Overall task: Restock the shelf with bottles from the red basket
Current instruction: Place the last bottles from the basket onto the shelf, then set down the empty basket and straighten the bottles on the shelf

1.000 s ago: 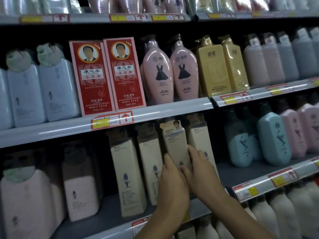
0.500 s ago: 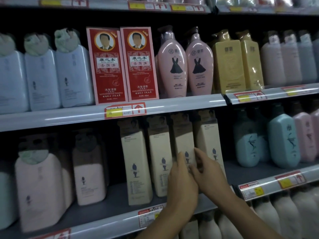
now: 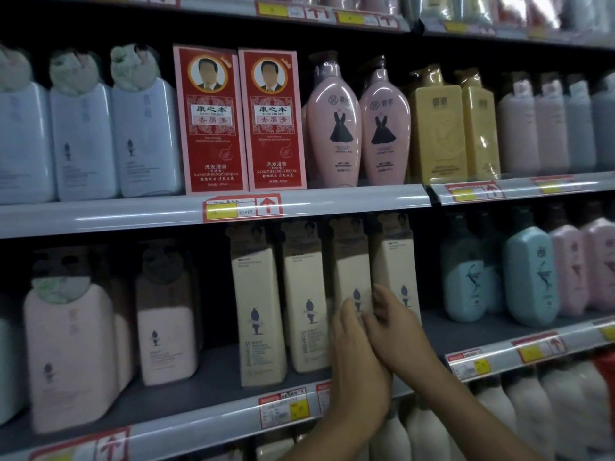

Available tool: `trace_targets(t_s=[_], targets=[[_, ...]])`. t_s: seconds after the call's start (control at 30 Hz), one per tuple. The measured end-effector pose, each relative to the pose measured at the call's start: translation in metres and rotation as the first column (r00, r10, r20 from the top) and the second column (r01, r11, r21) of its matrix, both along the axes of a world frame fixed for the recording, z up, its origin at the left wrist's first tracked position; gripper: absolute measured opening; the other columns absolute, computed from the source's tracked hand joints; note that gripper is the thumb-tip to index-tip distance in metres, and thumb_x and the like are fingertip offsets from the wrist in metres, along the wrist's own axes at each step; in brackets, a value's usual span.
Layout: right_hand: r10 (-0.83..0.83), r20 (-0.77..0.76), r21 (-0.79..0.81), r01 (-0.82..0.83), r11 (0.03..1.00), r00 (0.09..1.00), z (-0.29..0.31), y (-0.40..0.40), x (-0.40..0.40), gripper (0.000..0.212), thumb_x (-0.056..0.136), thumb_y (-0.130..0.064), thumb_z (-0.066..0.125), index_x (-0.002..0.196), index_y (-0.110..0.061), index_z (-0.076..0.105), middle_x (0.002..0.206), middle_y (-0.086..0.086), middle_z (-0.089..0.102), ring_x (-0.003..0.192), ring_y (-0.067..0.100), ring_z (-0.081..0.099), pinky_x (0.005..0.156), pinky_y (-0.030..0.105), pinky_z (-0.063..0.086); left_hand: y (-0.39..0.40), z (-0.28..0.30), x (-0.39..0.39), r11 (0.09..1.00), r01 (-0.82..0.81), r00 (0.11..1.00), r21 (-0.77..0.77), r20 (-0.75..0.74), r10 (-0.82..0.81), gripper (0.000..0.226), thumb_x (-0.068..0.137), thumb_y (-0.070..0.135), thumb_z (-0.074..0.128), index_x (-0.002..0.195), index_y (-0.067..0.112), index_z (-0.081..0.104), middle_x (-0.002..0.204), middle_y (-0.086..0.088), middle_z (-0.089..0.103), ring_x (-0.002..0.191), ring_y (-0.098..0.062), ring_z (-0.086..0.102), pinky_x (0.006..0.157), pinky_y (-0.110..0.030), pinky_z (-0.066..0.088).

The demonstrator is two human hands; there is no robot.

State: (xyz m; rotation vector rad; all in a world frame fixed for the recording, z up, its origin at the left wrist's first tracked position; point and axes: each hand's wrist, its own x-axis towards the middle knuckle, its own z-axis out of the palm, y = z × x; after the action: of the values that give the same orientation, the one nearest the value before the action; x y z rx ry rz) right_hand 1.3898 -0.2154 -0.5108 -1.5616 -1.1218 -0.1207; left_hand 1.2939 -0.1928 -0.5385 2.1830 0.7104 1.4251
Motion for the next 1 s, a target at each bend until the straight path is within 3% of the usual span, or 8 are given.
trace_targets(t_s=[0.1, 0.17, 0.37, 0.6, 0.73, 0.8, 0.9, 1.0], targets=[[-0.004, -0.001, -0.018, 0.004, 1.0, 1.0, 0.002, 0.0, 0.001, 0.046, 0.102, -0.014, 0.055, 0.147, -0.014, 0.048, 0.136, 0.003, 0.066, 0.121, 0.018, 0.063, 0.101, 0.031, 0.05, -0.002, 0.01, 0.009, 0.987, 0.01, 0.999, -0.16, -0.05, -0.019, 0.09, 0.1, 0.03, 0.058, 0.162, 0.022, -0.007, 0.171, 0.006, -0.005, 0.158, -0.013, 0.005, 0.128, -0.034, 0.014], [-0.004, 0.013, -0.042, 0.004, 0.999, 1.0, 0.002, 0.002, 0.003, 0.044, 0.102, -0.016, 0.052, 0.146, -0.016, 0.05, 0.136, 0.004, 0.067, 0.123, 0.02, 0.064, 0.104, 0.039, 0.052, 0.003, 0.011, 0.013, 0.978, -0.005, 0.998, -0.211, -0.06, -0.008, 0.096, 0.1, 0.034, 0.058, 0.161, 0.021, -0.015, 0.17, 0.008, -0.012, 0.158, -0.011, -0.001, 0.129, -0.031, 0.008], [-0.048, 0.026, -0.069, 0.05, 0.996, 0.999, 0.0, 0.005, 0.003, 0.04, 0.102, -0.015, 0.05, 0.142, -0.014, 0.056, 0.132, 0.004, 0.069, 0.122, 0.022, 0.064, 0.102, 0.035, 0.052, 0.009, 0.009, 0.012, 0.982, 0.003, 0.998, -0.187, -0.053, -0.013, 0.085, 0.095, 0.034, 0.064, 0.161, 0.027, 0.011, 0.164, 0.01, 0.028, 0.146, -0.004, 0.032, 0.12, -0.021, 0.027], [-0.043, 0.039, -0.089, 0.046, 0.995, 0.998, 0.002, 0.002, -0.003, 0.037, 0.1, -0.017, 0.051, 0.136, -0.019, 0.06, 0.128, 0.001, 0.071, 0.119, 0.019, 0.066, 0.102, 0.04, 0.053, 0.008, 0.002, 0.007, 0.973, 0.084, 0.996, -0.216, 0.01, -0.083, 0.086, 0.098, 0.034, 0.06, 0.162, 0.037, 0.003, 0.166, 0.013, 0.022, 0.15, -0.006, 0.028, 0.122, -0.034, 0.032], [-0.063, 0.067, -0.144, 0.073, 0.987, 0.996, 0.005, -0.003, -0.008, 0.029, 0.098, -0.02, 0.053, 0.126, -0.016, 0.061, 0.12, 0.003, 0.072, 0.113, 0.022, 0.067, 0.095, 0.035, 0.054, 0.009, 0.002, 0.005, 0.936, 0.173, 0.985, -0.307, 0.07, -0.159, 0.083, 0.091, 0.038, 0.058, 0.149, 0.064, 0.005, 0.162, 0.01, 0.035, 0.143, -0.005, 0.042, 0.117, -0.037, 0.041], [-0.107, 0.041, -0.074, 0.11, 0.991, 0.993, 0.007, -0.008, -0.016, 0.031, 0.1, -0.025, 0.055, 0.128, -0.014, 0.063, 0.122, 0.006, 0.072, 0.114, 0.022, 0.067, 0.096, 0.037, 0.054, 0.005, 0.006, -0.005, 0.957, 0.154, 0.988, -0.247, 0.027, -0.152, 0.081, 0.095, 0.029, 0.058, 0.156, 0.051, 0.009, 0.156, 0.014, 0.042, 0.135, 0.003, 0.046, 0.115, -0.026, 0.041], [-0.127, -0.006, 0.094, 0.127, 0.987, 0.992, 0.016, -0.028, -0.04, 0.041, 0.102, -0.034, 0.055, 0.138, -0.017, 0.062, 0.131, 0.005, 0.069, 0.122, 0.02, 0.064, 0.104, 0.042, 0.052, -0.008, 0.024, -0.033, 0.978, 0.168, 0.985, -0.122, 0.049, -0.164, 0.064, 0.103, 0.017, 0.053, 0.158, 0.033, 0.025, 0.146, 0.027, 0.032, 0.117, 0.031, 0.033, 0.102, 0.005, 0.024], [0.045, -0.003, 0.18, -0.044, 0.983, 0.999, 0.026, -0.054, -0.079, 0.039, 0.104, -0.039, 0.052, 0.139, -0.025, 0.061, 0.132, -0.005, 0.067, 0.116, 0.003, 0.063, 0.098, 0.025, 0.055, -0.028, 0.044, -0.074, 0.983, 0.177, 0.977, -0.045, 0.13, -0.17, 0.04, 0.106, 0.026, 0.052, 0.141, 0.044, 0.045, 0.133, 0.035, 0.049, 0.118, 0.028, 0.044, 0.103, -0.006, 0.04]])
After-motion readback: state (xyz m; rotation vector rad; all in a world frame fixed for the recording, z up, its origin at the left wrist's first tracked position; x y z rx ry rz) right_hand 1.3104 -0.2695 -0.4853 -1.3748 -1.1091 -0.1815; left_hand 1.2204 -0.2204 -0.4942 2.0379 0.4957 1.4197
